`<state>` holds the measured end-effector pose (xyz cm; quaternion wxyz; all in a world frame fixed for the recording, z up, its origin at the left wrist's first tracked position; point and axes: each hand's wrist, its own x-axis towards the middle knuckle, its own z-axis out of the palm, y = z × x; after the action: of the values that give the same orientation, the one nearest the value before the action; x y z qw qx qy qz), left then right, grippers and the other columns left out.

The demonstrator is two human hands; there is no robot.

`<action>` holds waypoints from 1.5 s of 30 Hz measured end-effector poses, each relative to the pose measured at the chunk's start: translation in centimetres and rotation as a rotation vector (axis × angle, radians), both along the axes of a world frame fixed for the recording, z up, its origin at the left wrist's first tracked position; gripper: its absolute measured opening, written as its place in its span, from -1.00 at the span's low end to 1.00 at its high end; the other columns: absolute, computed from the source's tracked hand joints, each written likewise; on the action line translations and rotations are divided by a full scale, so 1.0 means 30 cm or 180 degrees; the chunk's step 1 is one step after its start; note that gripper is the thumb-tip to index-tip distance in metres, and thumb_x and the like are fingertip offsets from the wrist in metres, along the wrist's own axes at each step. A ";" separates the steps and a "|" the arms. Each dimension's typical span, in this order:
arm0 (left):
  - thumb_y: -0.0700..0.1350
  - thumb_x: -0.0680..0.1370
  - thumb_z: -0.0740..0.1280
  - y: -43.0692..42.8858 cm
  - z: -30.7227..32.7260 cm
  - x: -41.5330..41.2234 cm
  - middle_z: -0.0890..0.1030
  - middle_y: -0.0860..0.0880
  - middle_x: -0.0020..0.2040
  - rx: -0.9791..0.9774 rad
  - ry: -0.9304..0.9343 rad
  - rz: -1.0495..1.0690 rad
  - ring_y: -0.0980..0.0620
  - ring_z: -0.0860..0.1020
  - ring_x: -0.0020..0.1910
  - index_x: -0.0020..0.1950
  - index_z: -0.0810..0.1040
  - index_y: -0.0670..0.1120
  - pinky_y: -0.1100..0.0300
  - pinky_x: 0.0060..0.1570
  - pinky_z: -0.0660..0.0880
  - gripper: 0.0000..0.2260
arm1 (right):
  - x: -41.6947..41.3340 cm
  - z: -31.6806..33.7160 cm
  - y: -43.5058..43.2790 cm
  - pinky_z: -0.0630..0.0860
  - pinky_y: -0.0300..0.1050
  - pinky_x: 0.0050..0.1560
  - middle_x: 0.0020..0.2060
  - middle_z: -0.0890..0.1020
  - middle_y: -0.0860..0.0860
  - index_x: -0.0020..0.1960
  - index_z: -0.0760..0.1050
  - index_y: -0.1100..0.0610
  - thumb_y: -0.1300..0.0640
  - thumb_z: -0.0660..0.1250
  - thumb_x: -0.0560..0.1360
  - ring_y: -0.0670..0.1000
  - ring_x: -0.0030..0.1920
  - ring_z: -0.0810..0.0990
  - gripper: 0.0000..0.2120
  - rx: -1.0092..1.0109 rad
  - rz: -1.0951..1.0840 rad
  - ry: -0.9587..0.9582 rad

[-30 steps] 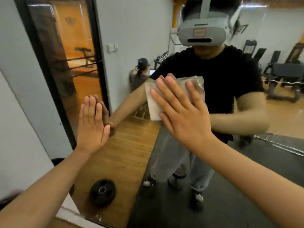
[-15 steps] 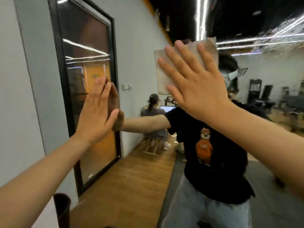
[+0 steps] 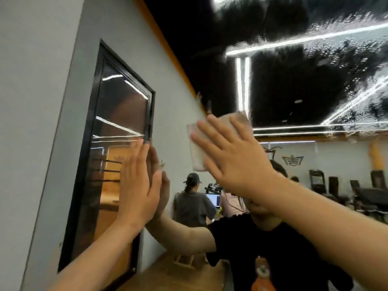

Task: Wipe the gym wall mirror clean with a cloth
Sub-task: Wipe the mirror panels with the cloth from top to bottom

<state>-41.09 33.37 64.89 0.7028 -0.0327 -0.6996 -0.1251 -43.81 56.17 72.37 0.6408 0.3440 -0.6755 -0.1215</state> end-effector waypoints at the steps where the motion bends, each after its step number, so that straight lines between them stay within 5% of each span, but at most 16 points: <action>1: 0.09 0.61 0.02 -0.010 -0.012 -0.011 0.11 0.01 0.62 0.0057 0.0036 -0.0068 0.08 0.01 0.60 0.61 0.13 -0.09 -0.17 0.54 0.09 -0.43 | -0.006 -0.051 -0.020 -0.01 0.24 0.49 0.55 0.26 0.07 0.56 0.26 0.05 -0.13 -0.04 0.59 0.13 0.57 0.14 -0.41 0.0063 0.0036 -0.0019; 11: 0.12 0.63 -0.06 -0.024 -0.016 -0.018 0.08 0.01 0.63 0.0001 0.0010 -0.0128 0.16 -0.07 0.59 0.62 0.10 -0.08 -0.03 0.57 -0.01 -0.42 | -0.009 -0.001 -0.038 -0.10 0.18 0.53 0.59 0.14 -0.01 0.60 0.11 -0.04 -0.18 -0.04 0.63 0.04 0.60 0.03 -0.43 0.0272 -0.0163 -0.0202; 16: 0.06 0.66 -0.06 -0.032 -0.013 -0.015 0.07 -0.03 0.63 -0.0114 -0.0038 -0.0020 0.15 -0.09 0.60 0.62 0.09 -0.11 0.07 0.57 -0.12 -0.45 | 0.045 0.195 -0.053 -0.28 0.14 0.55 0.61 -0.05 -0.05 0.62 -0.10 -0.07 -0.25 -0.29 0.56 -0.01 0.60 -0.18 -0.34 -0.0192 -0.0328 -0.0546; 26: -0.02 0.65 -0.04 -0.039 -0.019 -0.046 0.08 -0.03 0.63 -0.0070 0.0174 -0.0258 0.10 -0.06 0.60 0.62 0.07 -0.11 0.13 0.55 -0.19 -0.48 | 0.063 0.406 -0.273 -0.35 0.13 0.53 0.61 -0.18 -0.04 0.63 -0.16 -0.07 -0.11 -0.10 0.69 0.01 0.58 -0.29 -0.45 -0.0919 -0.0405 -0.0692; 35: -0.01 0.65 -0.05 -0.026 -0.020 -0.016 0.02 -0.07 0.63 0.0179 0.0388 -0.0622 0.10 -0.08 0.61 0.62 0.02 -0.16 0.15 0.56 -0.19 -0.45 | 0.074 0.176 -0.441 -0.25 0.24 0.53 0.62 -0.13 -0.02 0.62 -0.15 -0.06 -0.14 -0.11 0.69 0.05 0.59 -0.25 -0.46 -0.0059 -0.0459 -0.0427; 42: 0.02 0.63 -0.05 -0.028 -0.020 -0.015 0.05 -0.08 0.63 0.0243 0.0321 -0.0639 0.10 -0.05 0.60 0.62 0.03 -0.14 0.15 0.57 -0.14 -0.43 | 0.059 0.125 -0.362 -0.44 0.01 0.47 0.62 -0.03 -0.03 0.62 -0.06 -0.06 -0.16 -0.02 0.68 0.01 0.60 -0.17 -0.44 0.0420 -0.0317 -0.0253; 45: 0.04 0.63 -0.05 -0.028 -0.017 -0.012 0.05 -0.07 0.63 0.0192 0.0150 -0.0454 0.09 -0.06 0.61 0.63 0.02 -0.13 0.07 0.58 -0.09 -0.42 | 0.042 0.201 -0.340 -0.37 0.04 0.50 0.62 -0.01 -0.04 0.62 -0.05 -0.07 -0.18 -0.03 0.68 0.00 0.60 -0.14 -0.45 0.0356 -0.0386 -0.0198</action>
<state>-41.45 32.54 64.40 0.7090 -0.0642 -0.6747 -0.1950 -42.55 45.96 78.41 0.5908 0.3413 -0.7068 -0.1868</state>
